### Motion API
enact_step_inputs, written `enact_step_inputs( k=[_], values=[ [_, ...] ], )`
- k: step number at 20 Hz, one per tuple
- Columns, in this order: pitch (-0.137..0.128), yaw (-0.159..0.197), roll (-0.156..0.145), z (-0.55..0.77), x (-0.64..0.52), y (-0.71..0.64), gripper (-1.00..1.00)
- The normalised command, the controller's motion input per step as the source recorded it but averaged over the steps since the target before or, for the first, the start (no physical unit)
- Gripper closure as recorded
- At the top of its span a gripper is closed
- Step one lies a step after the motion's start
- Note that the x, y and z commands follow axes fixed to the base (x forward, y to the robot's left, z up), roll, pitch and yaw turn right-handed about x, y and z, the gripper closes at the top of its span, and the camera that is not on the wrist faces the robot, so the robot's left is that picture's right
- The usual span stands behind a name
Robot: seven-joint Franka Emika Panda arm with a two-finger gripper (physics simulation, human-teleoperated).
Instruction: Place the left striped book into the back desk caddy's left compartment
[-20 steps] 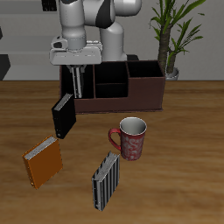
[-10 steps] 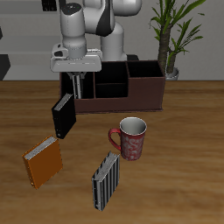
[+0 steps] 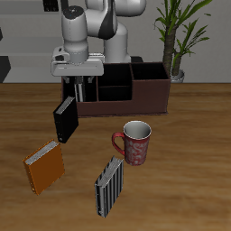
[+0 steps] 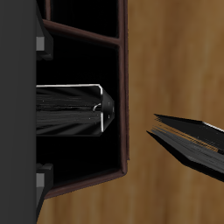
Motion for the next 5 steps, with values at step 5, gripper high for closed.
enact_step_inputs(
  k=[5],
  values=[
    [-0.006, -0.004, 0.005, 0.11, 0.06, 0.06, -1.0]
  ],
)
